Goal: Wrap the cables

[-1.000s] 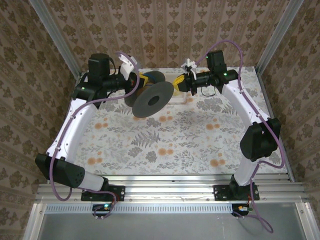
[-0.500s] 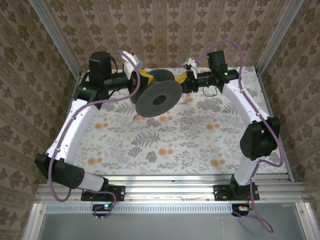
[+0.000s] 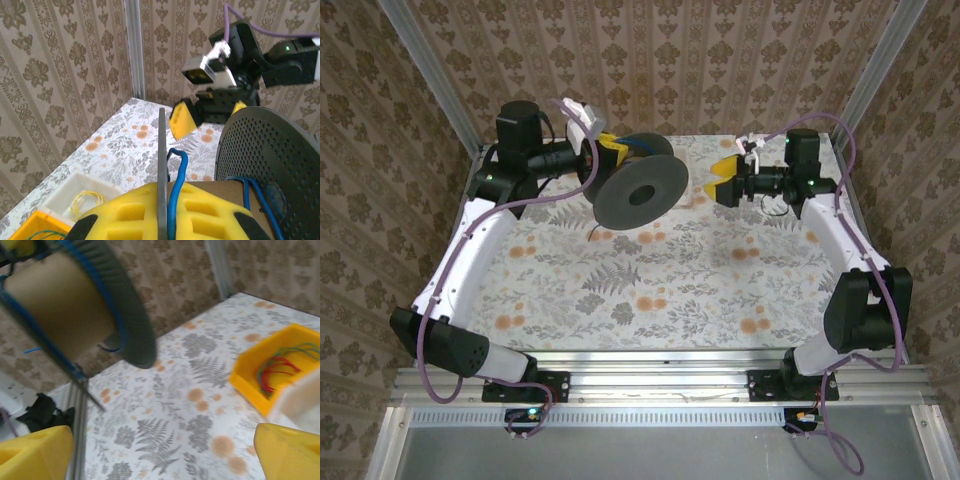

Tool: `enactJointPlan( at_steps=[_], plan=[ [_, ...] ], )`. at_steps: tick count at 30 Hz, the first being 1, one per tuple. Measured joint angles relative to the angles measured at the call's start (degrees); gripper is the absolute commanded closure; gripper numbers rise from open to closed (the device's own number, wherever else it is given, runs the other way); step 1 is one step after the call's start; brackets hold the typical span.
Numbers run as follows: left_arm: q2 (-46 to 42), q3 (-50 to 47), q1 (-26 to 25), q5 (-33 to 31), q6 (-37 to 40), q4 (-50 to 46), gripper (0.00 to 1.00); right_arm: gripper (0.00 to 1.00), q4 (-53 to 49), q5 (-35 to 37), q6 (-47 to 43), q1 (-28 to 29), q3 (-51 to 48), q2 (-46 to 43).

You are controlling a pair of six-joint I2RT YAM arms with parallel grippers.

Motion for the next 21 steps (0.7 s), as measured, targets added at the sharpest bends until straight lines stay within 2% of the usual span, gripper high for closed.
enactJointPlan(
  at_steps=[9,14,16,18,19,21],
  plan=[
    [2.80,-1.90,0.04,2.89,-5.55,7.98,1.00,0.00,8.76,-2.10,4.96,8.02,-3.98,-1.55],
    [3.10,-3.32,0.04,4.13,-7.82,10.60,1.00,0.07,11.85,-2.03,6.64,9.68,-3.96,-1.55],
    [3.10,-3.78,0.04,4.63,-8.74,11.82,1.00,0.20,12.55,-2.05,7.15,10.19,-3.87,-1.55],
    [3.10,-4.20,0.04,4.92,-9.25,12.74,1.00,0.41,12.79,-2.10,7.54,10.54,-3.54,-1.55],
    [3.10,-4.31,0.04,5.03,-9.51,13.03,1.00,0.56,12.83,-2.12,7.74,10.60,-3.26,-1.55],
    [3.15,-4.35,0.04,5.38,-10.10,13.20,1.00,0.77,12.92,-2.23,8.09,10.75,-2.64,-1.55]
  ],
)
